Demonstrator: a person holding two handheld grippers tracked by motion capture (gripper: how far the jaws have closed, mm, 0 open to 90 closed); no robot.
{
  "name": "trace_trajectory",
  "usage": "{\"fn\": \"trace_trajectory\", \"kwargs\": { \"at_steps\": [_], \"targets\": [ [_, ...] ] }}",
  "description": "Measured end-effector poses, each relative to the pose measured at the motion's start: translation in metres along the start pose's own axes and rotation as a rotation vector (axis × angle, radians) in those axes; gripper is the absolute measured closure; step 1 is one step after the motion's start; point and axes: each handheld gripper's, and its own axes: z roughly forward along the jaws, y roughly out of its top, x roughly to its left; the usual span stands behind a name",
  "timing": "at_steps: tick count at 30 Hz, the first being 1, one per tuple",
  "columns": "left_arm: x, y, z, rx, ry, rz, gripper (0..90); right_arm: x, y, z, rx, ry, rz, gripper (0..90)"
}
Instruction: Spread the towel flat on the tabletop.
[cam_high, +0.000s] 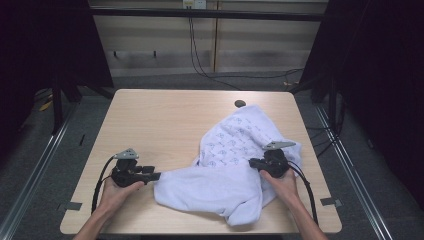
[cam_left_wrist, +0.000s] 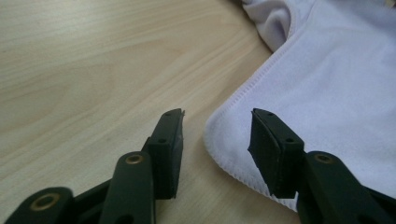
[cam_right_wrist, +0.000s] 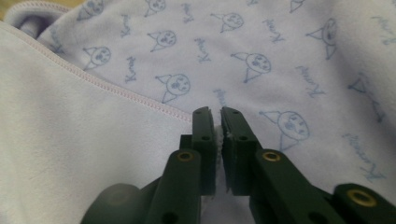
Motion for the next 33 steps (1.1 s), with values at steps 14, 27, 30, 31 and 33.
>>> {"fn": "trace_trajectory", "kwargs": {
  "at_steps": [14, 27, 30, 31, 33],
  "targets": [
    [-0.009, 0.007, 0.018, 0.039, -0.008, 0.034, 57.6, -0.009, -0.010, -0.025, -0.054, 0.063, 0.023, 87.6],
    [-0.008, 0.032, -0.010, -0.196, -0.067, -0.006, 88.0, -0.026, 0.011, -0.046, -0.175, 0.046, 0.064, 88.1],
    [-0.013, 0.055, -0.015, -0.259, -0.067, 0.007, 88.0, -0.032, 0.027, -0.062, -0.268, 0.040, 0.087, 88.1],
    [-0.016, 0.063, -0.018, -0.277, -0.068, 0.021, 88.0, -0.033, 0.033, -0.067, -0.284, 0.032, 0.089, 88.1],
    [-0.022, 0.079, -0.024, -0.307, -0.070, 0.045, 88.1, -0.036, 0.047, -0.080, -0.310, 0.014, 0.073, 88.1]
  ]
}}
